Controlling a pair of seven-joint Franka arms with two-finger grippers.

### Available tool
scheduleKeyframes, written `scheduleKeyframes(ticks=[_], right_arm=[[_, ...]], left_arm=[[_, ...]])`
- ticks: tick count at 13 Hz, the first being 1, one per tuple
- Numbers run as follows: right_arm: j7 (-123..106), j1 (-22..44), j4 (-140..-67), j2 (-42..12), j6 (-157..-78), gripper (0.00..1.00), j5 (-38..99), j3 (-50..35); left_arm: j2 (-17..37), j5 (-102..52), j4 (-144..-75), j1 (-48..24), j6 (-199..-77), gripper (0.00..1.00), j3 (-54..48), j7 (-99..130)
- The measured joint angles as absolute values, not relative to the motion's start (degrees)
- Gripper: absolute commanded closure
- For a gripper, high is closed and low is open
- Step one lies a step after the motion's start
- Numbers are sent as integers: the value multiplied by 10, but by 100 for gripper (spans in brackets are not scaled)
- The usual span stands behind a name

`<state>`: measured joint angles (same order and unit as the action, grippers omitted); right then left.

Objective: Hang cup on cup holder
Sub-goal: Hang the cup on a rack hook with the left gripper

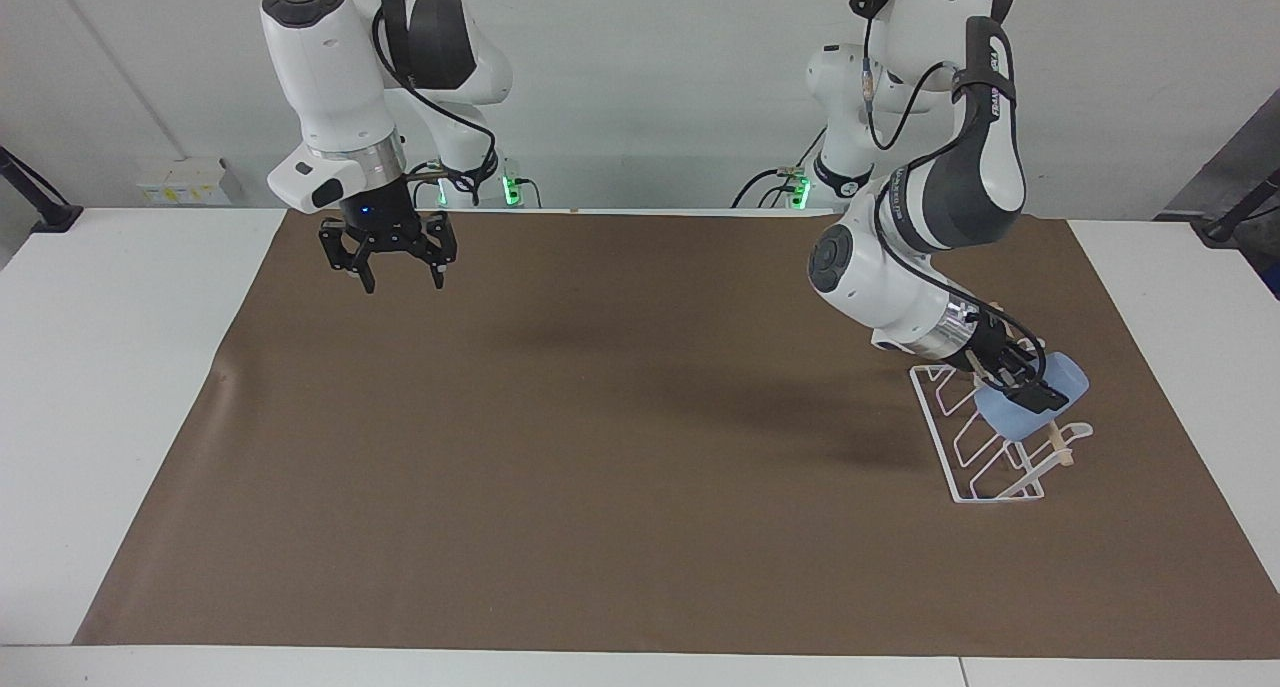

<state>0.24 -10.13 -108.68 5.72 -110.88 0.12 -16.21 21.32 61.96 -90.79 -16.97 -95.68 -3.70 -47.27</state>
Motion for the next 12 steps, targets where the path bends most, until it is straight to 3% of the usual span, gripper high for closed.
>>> scheduleKeyframes(ticks=[1,2,6,10,11,12], right_arm=[[2,-101,-1087,57,-1113,46,1,-162],[2,-101,-1087,57,-1115,14,1,-163],[2,-101,-1087,57,-1115,0,1,-163],[2,-101,-1087,57,-1115,0,1,-163],[2,-101,-1087,57,-1115,6,1,-163],[2,-101,-1087,57,-1115,23,1,-163]], left_arm=[[213,620,-908,-170,-958,100,-37,-473],[213,620,-908,-170,-959,100,-37,-473],[216,620,-908,-169,-960,100,-36,-472],[219,620,-909,-169,-960,100,-35,-460],[219,620,-909,-169,-960,95,-35,-459],[219,620,-910,-169,-960,44,-34,-459]])
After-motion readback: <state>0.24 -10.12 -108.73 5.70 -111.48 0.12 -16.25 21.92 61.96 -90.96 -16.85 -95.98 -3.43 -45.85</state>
